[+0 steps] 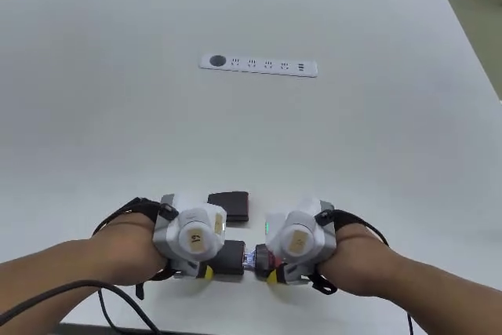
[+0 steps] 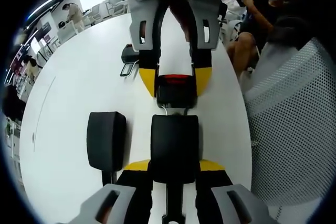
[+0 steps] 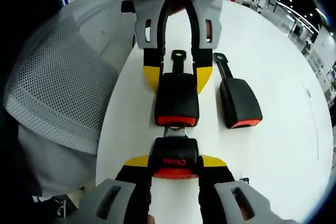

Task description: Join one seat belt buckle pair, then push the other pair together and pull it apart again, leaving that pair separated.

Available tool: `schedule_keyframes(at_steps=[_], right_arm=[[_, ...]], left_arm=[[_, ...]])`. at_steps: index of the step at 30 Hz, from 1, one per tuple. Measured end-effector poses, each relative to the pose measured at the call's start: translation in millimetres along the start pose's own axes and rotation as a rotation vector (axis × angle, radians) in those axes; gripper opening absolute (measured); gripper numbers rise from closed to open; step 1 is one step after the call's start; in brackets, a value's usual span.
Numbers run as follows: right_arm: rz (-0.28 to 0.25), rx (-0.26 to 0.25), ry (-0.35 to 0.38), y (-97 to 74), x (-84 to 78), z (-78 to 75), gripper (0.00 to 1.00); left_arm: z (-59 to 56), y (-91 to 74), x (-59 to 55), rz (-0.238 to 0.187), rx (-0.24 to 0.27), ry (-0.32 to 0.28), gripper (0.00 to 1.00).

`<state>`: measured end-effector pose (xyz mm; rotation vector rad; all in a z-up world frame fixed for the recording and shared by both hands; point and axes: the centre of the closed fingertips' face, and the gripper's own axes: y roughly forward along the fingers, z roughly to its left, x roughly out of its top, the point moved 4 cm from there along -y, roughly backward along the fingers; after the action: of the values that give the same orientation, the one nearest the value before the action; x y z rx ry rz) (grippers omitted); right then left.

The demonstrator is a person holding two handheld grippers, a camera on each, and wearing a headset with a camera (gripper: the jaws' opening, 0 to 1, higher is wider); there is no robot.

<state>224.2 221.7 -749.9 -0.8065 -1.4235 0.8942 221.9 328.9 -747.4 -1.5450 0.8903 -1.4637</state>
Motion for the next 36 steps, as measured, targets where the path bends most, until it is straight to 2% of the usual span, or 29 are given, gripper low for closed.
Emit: schedule_keyframes(at_steps=[5, 6, 7, 15, 18, 21, 28, 36], right_arm=[[0.0, -0.001, 0.004, 3.8, 9.1, -0.6, 0.29], [0.007, -0.027, 0.016, 0.4, 10.3, -2.1, 0.29], [0.015, -0.007, 0.004, -0.3, 10.0, -1.2, 0.29], [0.025, -0.014, 0.017, -5.8, 10.2, 3.4, 0.3], [0.011, -0.016, 0.016, -7.1, 8.5, 4.3, 0.3], [-0.037, -0.014, 0.04, -7.4, 4.9, 1.0, 0.3], [-0.043, -0.022, 0.033, -4.7, 3.9, -0.2, 0.3], [-0.045, -0.018, 0.026, -1.2, 5.0, -0.7, 0.3]], left_arm=[[-0.9, -0.7, 1.6, -0.007, 0.001, -0.001, 0.3], [-1.6, -1.5, 2.7, -0.011, -0.001, -0.001, 0.3], [-1.8, -1.9, 2.9, -0.012, -0.001, -0.001, 0.3], [-1.8, -4.9, 3.8, -0.02, -0.007, -0.005, 0.31], [-0.4, -4.9, 2.1, -0.024, -0.013, 0.001, 0.31], [2.9, -5.0, -1.4, -0.036, -0.014, -0.006, 0.31], [1.0, -5.1, -4.0, -0.054, -0.001, -0.023, 0.3], [-0.9, -4.6, -4.1, -0.049, 0.003, -0.019, 0.3]])
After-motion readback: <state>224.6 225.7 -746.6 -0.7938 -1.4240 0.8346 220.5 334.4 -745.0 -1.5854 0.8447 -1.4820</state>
